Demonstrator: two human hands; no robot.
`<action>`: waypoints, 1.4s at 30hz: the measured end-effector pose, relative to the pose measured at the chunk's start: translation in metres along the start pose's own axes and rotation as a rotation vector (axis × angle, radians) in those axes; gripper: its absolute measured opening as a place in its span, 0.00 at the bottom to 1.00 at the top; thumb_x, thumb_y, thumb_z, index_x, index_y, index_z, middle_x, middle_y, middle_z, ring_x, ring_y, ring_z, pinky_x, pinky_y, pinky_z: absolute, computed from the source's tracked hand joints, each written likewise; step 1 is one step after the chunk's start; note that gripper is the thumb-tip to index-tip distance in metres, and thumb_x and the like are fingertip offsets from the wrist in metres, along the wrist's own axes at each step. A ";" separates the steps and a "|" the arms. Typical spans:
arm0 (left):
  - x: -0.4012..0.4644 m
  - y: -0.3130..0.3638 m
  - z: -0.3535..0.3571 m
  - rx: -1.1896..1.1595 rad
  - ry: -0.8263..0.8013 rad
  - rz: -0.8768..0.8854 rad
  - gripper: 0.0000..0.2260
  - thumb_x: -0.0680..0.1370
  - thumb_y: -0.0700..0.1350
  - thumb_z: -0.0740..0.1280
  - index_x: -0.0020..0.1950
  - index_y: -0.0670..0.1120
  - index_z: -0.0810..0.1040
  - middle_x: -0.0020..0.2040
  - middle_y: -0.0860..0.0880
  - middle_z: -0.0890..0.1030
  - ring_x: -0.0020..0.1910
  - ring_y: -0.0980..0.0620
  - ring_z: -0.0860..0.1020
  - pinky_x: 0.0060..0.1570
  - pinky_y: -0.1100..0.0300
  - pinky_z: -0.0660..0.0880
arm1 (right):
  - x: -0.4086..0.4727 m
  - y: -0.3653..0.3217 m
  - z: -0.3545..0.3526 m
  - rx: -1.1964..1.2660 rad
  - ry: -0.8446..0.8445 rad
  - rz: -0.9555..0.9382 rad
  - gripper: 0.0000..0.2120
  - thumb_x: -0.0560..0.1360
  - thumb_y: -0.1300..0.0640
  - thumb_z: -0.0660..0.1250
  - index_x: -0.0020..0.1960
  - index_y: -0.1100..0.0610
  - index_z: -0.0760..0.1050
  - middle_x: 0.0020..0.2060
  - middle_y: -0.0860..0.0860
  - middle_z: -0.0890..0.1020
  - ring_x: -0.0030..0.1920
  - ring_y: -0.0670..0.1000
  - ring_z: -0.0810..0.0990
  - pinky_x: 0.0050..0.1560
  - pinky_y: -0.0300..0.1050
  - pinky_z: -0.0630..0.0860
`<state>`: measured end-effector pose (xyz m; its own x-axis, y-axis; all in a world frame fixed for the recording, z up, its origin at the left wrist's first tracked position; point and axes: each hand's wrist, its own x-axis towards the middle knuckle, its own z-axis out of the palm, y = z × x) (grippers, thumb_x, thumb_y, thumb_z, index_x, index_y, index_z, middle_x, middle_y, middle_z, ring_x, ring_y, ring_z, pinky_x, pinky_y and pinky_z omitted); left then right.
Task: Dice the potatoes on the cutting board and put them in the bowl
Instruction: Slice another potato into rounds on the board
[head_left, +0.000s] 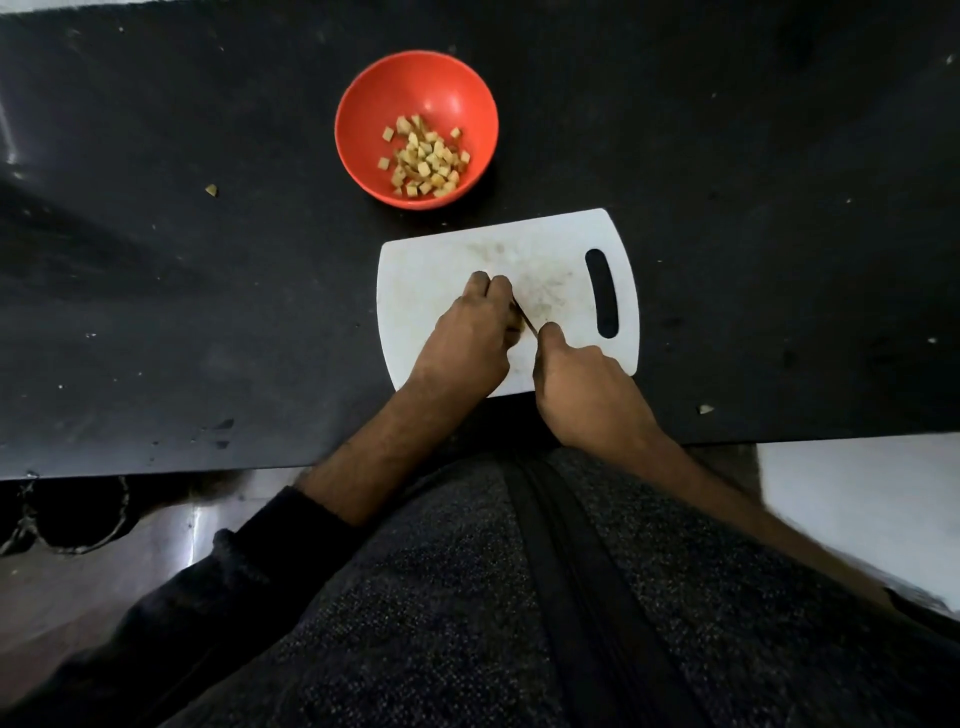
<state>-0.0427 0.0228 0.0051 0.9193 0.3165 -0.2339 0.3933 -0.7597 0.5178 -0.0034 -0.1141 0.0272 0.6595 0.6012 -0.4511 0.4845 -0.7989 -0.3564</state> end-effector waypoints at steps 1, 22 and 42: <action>0.000 0.000 0.000 -0.001 -0.002 0.000 0.08 0.78 0.37 0.67 0.54 0.41 0.71 0.53 0.45 0.71 0.38 0.51 0.66 0.37 0.56 0.62 | 0.000 0.001 0.000 0.015 -0.002 -0.003 0.03 0.81 0.58 0.53 0.50 0.54 0.58 0.32 0.52 0.68 0.31 0.56 0.68 0.33 0.51 0.66; 0.001 -0.015 0.007 -0.113 0.034 0.004 0.11 0.75 0.34 0.70 0.55 0.40 0.74 0.53 0.44 0.76 0.45 0.43 0.79 0.46 0.44 0.77 | 0.012 -0.002 0.004 0.083 -0.028 -0.031 0.02 0.81 0.59 0.54 0.50 0.55 0.62 0.31 0.50 0.70 0.29 0.49 0.68 0.32 0.47 0.63; -0.001 -0.016 0.011 -0.137 0.067 0.008 0.10 0.75 0.36 0.71 0.53 0.40 0.74 0.54 0.43 0.76 0.45 0.42 0.80 0.46 0.43 0.78 | 0.031 -0.003 0.013 0.087 -0.017 -0.037 0.02 0.81 0.61 0.52 0.50 0.56 0.61 0.33 0.52 0.69 0.33 0.56 0.70 0.35 0.49 0.65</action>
<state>-0.0500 0.0286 -0.0127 0.9196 0.3511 -0.1763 0.3797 -0.6794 0.6278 0.0079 -0.0929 0.0040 0.6319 0.6310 -0.4501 0.4558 -0.7722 -0.4426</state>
